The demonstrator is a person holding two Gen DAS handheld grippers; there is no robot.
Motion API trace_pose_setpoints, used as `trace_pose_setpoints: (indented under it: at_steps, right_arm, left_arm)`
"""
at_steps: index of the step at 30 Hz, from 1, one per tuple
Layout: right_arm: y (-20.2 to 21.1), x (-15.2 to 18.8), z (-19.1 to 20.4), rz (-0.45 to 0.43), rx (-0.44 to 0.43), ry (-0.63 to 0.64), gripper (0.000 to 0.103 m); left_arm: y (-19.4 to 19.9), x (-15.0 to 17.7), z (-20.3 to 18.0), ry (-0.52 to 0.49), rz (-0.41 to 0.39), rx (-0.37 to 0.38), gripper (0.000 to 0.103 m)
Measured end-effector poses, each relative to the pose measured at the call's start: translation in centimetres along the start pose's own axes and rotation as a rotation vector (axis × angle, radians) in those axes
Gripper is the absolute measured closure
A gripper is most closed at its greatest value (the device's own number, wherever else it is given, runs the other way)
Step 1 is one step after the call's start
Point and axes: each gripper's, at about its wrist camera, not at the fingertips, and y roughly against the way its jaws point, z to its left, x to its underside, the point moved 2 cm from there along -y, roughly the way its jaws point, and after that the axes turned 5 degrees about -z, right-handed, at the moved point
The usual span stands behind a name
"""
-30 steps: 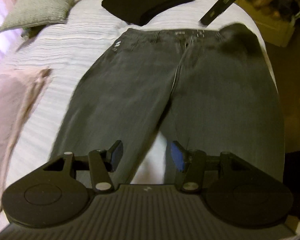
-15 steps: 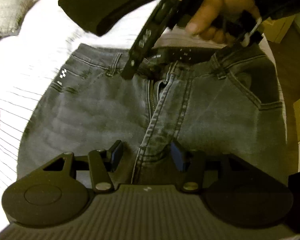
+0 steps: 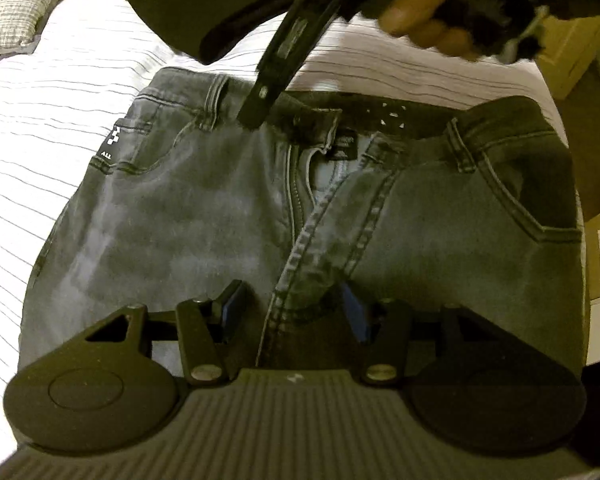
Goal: Fold clothes
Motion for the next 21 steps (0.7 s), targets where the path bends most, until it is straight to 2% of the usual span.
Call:
trace_pose_setpoints:
  at_steps: [2, 7, 8, 12, 14, 16, 18, 21]
  right_arm:
    - [2.4, 1.2, 0.6, 0.002, -0.013, -0.013, 0.058]
    - [5.2, 5.9, 0.6, 0.192, 0.007, -0.004, 0.058]
    - [5.3, 6.8, 0.3, 0.226, 0.025, -0.006, 0.058]
    - [4.5, 8.2, -0.7, 0.276, -0.025, -0.122, 0.058]
    - [4.2, 8.2, -1.0, 0.294, -0.031, -0.176, 0.081]
    - [4.7, 7.5, -0.6, 0.276, -0.031, -0.180, 0.089]
    - [6.9, 6.0, 0.7, 0.207, -0.017, -0.102, 0.090]
    - [9.7, 3.7, 2.7, 0.098, -0.023, 0.010, 0.090]
  left_arm:
    - [0.2, 0.3, 0.0, -0.002, 0.000, 0.007, 0.054]
    - [0.1, 0.5, -0.1, -0.018, 0.003, 0.013, 0.052]
    - [0.0, 0.5, 0.0, -0.025, 0.003, 0.013, 0.052]
    - [-0.2, 0.7, -0.3, -0.040, 0.003, 0.012, 0.052]
    - [0.0, 0.7, -0.4, -0.046, 0.008, 0.012, 0.051]
    - [0.3, 0.7, -0.5, -0.053, 0.018, 0.013, 0.052]
    - [0.9, 0.6, -0.6, -0.057, 0.026, 0.007, 0.055]
    - [2.9, 0.0, -0.5, -0.035, -0.044, -0.044, 0.056]
